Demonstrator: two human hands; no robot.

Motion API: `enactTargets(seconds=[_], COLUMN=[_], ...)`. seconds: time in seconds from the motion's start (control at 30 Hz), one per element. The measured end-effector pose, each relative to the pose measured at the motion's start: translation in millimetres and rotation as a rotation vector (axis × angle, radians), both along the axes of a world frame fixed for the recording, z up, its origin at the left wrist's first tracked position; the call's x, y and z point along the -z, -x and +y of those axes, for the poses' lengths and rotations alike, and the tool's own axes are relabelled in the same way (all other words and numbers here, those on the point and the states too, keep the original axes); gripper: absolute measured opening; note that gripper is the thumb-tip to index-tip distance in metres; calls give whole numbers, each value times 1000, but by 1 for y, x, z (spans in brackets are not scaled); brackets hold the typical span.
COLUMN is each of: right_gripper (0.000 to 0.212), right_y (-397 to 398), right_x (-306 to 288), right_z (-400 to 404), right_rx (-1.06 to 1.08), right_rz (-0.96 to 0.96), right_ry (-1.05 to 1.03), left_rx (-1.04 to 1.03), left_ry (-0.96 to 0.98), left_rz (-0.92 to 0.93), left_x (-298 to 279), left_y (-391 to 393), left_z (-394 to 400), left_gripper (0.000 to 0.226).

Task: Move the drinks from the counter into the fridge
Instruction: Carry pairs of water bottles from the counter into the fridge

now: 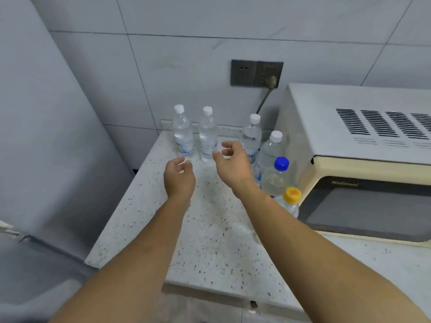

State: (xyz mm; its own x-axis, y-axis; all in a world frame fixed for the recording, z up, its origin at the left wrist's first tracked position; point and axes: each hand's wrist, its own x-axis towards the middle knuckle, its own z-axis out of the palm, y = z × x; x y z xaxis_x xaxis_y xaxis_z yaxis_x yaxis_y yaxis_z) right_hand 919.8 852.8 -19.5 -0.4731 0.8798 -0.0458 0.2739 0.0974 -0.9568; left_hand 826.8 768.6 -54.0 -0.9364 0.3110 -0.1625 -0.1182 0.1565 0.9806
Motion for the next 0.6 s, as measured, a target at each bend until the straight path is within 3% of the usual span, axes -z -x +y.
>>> enactTargets(seconds=[0.17, 0.4, 0.6], right_gripper=[49, 66, 53], right_y=[56, 112, 134], right_x=[2, -4, -11], right_z=[44, 99, 120], right_rx=[74, 75, -71], right_rz=[-36, -85, -91], right_ry=[-36, -42, -48], left_rx=[-40, 5, 208], left_ry=[59, 281, 445], left_rz=[23, 213, 427], left_x=[-2, -27, -43], left_y=[43, 113, 151], left_z=[37, 84, 107], left_gripper=[24, 55, 57])
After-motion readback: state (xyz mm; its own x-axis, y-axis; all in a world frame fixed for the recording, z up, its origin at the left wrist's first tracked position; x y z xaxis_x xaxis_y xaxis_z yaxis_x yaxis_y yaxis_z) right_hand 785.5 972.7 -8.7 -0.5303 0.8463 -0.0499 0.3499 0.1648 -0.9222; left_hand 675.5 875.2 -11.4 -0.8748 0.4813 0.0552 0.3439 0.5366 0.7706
